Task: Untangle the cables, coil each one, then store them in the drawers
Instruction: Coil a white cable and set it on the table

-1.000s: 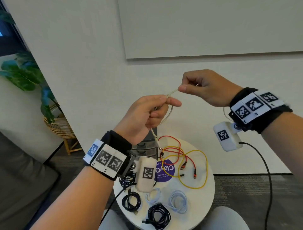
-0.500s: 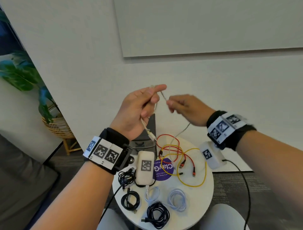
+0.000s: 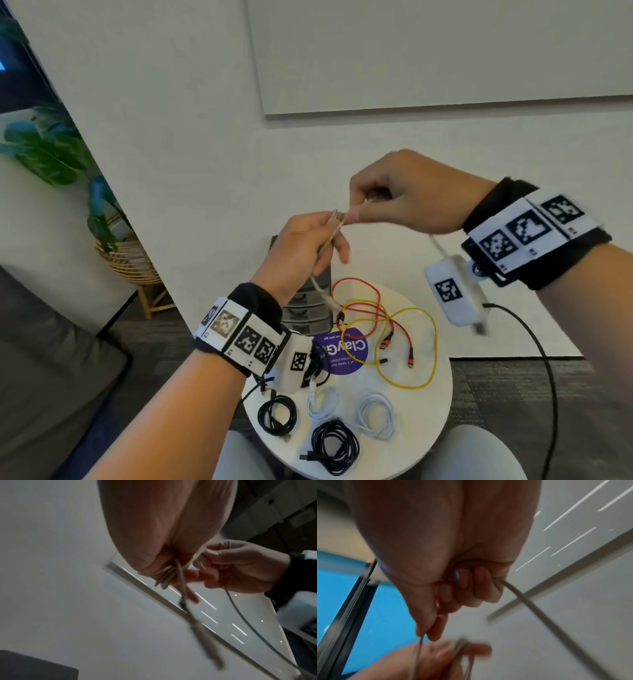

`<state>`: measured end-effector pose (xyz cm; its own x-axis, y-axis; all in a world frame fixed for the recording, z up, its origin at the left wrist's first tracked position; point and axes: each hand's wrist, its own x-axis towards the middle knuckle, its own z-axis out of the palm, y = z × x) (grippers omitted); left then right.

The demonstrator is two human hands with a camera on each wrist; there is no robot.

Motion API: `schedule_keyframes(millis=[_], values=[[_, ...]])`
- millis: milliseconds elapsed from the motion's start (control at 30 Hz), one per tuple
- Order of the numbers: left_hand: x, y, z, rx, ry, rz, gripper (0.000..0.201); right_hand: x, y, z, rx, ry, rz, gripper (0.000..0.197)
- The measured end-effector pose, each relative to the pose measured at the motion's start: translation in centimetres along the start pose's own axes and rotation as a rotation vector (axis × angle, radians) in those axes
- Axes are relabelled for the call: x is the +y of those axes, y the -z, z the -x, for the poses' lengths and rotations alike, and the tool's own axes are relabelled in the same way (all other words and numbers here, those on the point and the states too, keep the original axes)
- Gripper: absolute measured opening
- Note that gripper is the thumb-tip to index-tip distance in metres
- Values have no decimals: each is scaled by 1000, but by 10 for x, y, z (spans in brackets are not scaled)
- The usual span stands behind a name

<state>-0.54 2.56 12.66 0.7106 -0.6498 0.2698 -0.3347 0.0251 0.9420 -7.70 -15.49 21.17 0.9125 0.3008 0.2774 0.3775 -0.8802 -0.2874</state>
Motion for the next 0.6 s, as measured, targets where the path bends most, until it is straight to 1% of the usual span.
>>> schedule_keyframes(millis=[67, 100, 167, 200, 267, 300, 367, 433, 500, 600], values=[[6, 0, 1, -10, 37, 183, 45, 17, 5, 3, 91, -73, -26, 24], [8, 1, 1, -37, 41, 250, 47, 28, 4, 6, 139, -107, -66, 25], [16, 3, 3, -123, 13, 342, 43, 47, -8, 11, 221, -166, -171, 27], [19, 5, 4, -153, -3, 390, 41, 53, -17, 14, 238, -196, -208, 29], [21, 7, 3, -160, -35, 494, 39, 58, -42, 20, 185, -237, -216, 34], [21, 7, 1, -133, -52, 532, 39, 55, -57, 22, 132, -229, -197, 35], [21, 7, -3, -35, -74, 540, 38, 41, -83, 23, 37, -167, -159, 32], [17, 6, -5, 49, -65, 453, 37, 25, -97, 22, -26, -103, -142, 24], [10, 3, -4, 92, -30, 341, 38, 12, -96, 18, -83, -53, -75, 19], [2, -1, -1, 73, -2, 154, 41, -4, -81, 15, -185, -13, 89, 20]])
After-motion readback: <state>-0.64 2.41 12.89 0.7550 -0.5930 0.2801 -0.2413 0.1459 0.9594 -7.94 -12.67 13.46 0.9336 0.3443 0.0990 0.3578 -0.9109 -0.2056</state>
